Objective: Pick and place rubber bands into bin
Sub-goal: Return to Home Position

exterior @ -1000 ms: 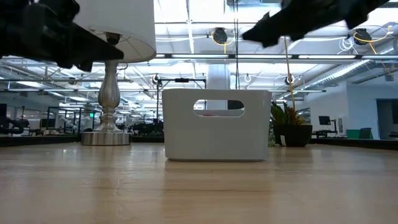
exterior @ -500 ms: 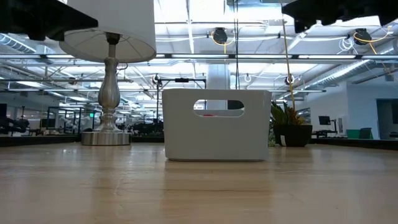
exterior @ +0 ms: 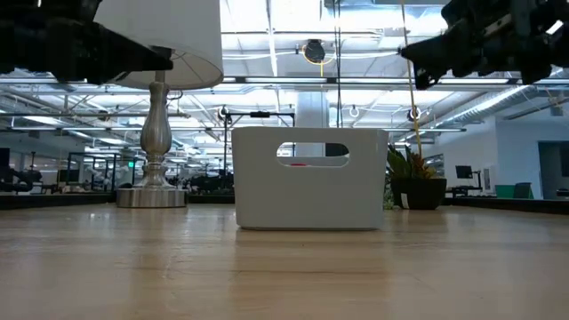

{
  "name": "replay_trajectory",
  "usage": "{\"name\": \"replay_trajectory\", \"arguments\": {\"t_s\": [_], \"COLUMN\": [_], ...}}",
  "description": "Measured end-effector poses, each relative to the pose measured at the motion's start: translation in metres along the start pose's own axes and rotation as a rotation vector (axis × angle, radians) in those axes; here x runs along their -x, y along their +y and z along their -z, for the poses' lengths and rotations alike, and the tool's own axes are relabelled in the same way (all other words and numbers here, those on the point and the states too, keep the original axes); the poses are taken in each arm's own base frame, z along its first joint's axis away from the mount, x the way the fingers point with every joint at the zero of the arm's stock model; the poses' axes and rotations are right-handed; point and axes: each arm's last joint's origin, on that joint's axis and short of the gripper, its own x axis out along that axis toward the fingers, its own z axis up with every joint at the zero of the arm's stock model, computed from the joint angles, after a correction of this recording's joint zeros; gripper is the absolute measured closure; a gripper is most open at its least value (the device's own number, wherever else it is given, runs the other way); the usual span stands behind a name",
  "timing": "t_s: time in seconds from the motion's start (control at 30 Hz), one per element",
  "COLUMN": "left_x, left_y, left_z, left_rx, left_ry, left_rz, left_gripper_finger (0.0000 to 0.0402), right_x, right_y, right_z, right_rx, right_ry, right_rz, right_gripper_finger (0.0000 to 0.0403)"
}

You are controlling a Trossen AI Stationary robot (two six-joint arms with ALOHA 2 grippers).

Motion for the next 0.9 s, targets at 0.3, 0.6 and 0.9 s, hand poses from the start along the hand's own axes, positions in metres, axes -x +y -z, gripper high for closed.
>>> {"name": "replay_trajectory", "arguments": {"t_s": [0.3, 0.6, 0.9], "left_x": [0.033, 0.041, 0.038], "left_y": [0.017, 0.028, 0.034], "left_z": [0.009, 0.011, 0.021], "left_rx": [0.029, 0.047, 0.137], "left_ry": [-0.099, -0.126, -0.062], "left_rz": [-0.060, -0.015, 0.009], "left_gripper_finger": [0.0401, 0.0401, 0.0401], "right_x": [0.026, 0.039, 0.033], "right_y": [0.001, 0.010, 0.020], "right_z": [-0.003, -0.011, 0.028], "right_rx": [-0.033, -0.030, -0.120], "right_ry": [0.005, -0.082, -0.104], "right_rz": [0.005, 0.030, -0.063], "right_gripper_finger": [0.0403, 0.0403, 0.0403]}}
